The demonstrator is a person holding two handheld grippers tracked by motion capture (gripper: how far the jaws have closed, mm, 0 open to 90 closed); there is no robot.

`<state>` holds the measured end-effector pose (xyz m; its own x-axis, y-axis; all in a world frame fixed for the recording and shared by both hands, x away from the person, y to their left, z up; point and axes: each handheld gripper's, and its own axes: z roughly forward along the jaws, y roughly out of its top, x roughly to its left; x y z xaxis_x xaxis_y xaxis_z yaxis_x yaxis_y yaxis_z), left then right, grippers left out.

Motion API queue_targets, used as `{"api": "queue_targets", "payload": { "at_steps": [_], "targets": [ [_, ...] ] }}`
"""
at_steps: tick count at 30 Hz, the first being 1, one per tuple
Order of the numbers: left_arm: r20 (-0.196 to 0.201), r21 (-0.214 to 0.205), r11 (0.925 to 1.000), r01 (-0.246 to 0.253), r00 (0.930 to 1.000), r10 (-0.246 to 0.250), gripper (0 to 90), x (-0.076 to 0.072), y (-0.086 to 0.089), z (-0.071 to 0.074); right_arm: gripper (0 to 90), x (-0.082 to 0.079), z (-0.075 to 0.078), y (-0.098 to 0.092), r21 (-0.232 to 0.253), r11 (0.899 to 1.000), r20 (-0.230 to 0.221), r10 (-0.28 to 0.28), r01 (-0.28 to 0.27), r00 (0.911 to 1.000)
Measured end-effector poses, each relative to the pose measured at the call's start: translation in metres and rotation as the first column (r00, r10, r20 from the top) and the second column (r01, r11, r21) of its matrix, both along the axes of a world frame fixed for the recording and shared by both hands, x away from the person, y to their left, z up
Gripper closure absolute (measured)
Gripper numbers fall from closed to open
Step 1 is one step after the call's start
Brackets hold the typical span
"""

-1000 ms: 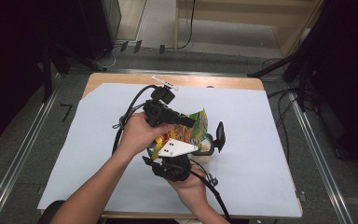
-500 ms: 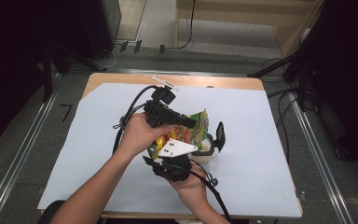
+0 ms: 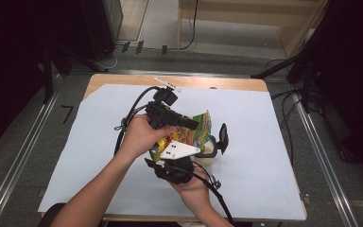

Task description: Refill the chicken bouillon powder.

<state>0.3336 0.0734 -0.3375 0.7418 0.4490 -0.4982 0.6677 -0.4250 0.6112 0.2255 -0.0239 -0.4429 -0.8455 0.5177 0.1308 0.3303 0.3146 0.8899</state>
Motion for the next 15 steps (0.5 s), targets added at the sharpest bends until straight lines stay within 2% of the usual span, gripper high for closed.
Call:
{"api": "queue_targets", "payload": {
  "at_steps": [15],
  "targets": [
    [-0.002, 0.002, 1.0000, 0.000, 1.0000, 0.000, 78.8, -0.0003, 0.0005, 0.0006, 70.6, -0.0006, 0.0007, 0.0005, 0.002, 1.000, 0.001, 0.000, 0.000, 1.0000]
  ]
}}
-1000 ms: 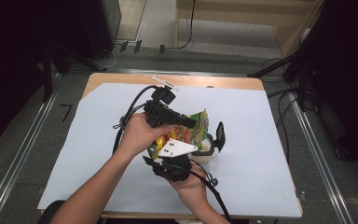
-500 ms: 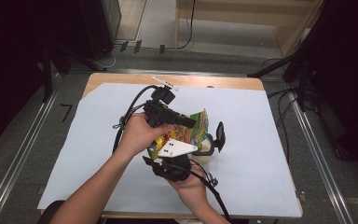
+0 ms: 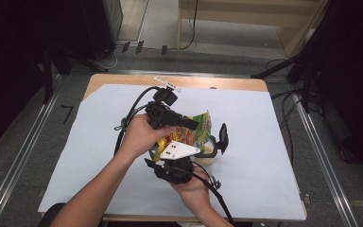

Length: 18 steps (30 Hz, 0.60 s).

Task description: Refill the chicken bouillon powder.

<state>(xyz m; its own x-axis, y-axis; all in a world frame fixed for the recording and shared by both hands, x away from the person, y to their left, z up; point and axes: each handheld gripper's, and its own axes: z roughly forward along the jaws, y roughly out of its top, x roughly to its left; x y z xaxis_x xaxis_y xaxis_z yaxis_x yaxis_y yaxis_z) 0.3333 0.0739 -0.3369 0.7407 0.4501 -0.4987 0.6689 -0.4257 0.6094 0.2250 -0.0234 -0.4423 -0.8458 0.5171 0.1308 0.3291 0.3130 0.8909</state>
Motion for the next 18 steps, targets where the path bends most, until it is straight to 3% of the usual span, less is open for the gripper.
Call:
{"api": "queue_targets", "payload": {
  "at_steps": [18],
  "targets": [
    [0.007, 0.014, 0.9999, -0.002, 1.0000, 0.001, 78.8, -0.0004, -0.0004, 0.0006, 70.5, -0.0001, 0.0013, 0.0000, 0.002, 1.000, -0.003, 0.009, -0.009, 1.0000]
  ]
}}
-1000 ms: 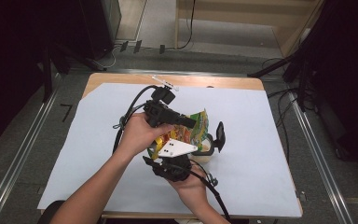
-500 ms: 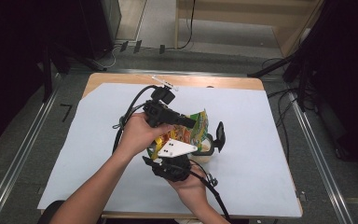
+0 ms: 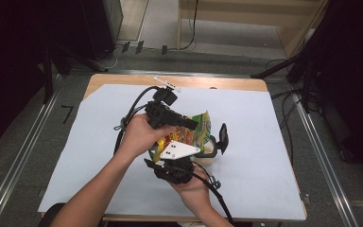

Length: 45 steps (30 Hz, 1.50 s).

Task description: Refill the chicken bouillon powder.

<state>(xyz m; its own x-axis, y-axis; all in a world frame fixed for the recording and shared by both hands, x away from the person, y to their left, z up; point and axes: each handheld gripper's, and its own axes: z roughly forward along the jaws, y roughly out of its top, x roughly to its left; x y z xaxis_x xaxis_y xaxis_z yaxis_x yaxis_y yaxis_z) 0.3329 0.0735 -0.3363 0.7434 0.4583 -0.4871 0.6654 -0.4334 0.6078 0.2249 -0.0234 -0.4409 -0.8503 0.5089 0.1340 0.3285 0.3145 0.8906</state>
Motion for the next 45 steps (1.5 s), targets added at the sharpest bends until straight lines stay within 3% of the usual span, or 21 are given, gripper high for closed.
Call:
{"api": "queue_targets", "payload": {
  "at_steps": [14, 35, 45],
  "targets": [
    [0.006, 0.014, 0.9999, 0.005, 1.0000, -0.005, 78.5, -0.0026, -0.0023, 0.0010, 70.5, -0.0013, -0.0012, -0.0004, 0.010, 1.000, 0.003, -0.006, 0.006, 1.0000],
    [-0.020, -0.003, 0.9999, -0.011, 0.9998, 0.011, 78.7, 0.0045, 0.0024, -0.0033, 70.1, -0.0001, 0.0007, -0.0009, -0.005, 1.000, -0.013, 0.007, -0.007, 0.9999],
    [-0.003, -0.016, 0.9998, -0.009, 1.0000, 0.009, 78.4, 0.0010, 0.0032, 0.0032, 70.1, -0.0010, 0.0048, -0.0011, -0.005, 1.000, 0.000, 0.004, -0.004, 1.0000]
  ]
}}
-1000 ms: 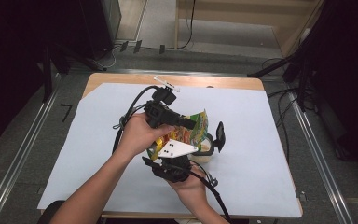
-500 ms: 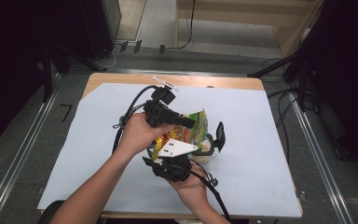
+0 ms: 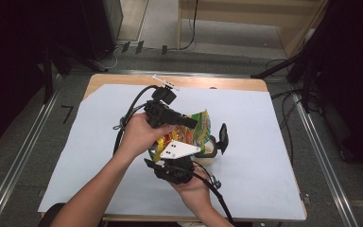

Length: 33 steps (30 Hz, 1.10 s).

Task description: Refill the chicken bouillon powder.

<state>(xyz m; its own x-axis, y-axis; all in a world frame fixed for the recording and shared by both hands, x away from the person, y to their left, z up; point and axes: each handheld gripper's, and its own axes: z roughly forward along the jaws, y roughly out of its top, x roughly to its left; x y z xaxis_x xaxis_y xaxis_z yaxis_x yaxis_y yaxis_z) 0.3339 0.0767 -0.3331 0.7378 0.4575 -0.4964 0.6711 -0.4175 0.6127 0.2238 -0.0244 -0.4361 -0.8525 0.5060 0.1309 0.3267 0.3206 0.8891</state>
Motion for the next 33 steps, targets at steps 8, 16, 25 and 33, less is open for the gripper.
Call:
{"api": "queue_targets", "payload": {
  "at_steps": [8, 16, 25, 33],
  "targets": [
    [0.000, -0.002, 1.0000, 0.004, 1.0000, -0.004, 78.0, -0.001, -0.001, 0.002, 70.2, -0.001, 0.000, 0.001, 0.017, 1.000, -0.010, -0.004, 0.004, 0.9999],
    [0.003, -0.003, 1.0000, 0.006, 1.0000, -0.006, 77.8, -0.001, -0.002, 0.002, 69.6, -0.002, 0.001, 0.002, 0.025, 1.000, -0.011, -0.011, 0.011, 0.9999],
    [-0.011, -0.001, 1.0000, 0.002, 0.9999, -0.002, 78.2, 0.004, -0.004, -0.002, 70.2, 0.001, -0.003, 0.000, 0.017, 0.999, -0.011, -0.027, 0.027, 0.9996],
    [-0.030, 0.000, 1.0000, -0.001, 0.9995, 0.001, 78.3, 0.010, -0.004, -0.002, 70.0, 0.004, 0.000, -0.001, 0.013, 1.000, -0.024, -0.022, 0.022, 0.9995]
  ]
}}
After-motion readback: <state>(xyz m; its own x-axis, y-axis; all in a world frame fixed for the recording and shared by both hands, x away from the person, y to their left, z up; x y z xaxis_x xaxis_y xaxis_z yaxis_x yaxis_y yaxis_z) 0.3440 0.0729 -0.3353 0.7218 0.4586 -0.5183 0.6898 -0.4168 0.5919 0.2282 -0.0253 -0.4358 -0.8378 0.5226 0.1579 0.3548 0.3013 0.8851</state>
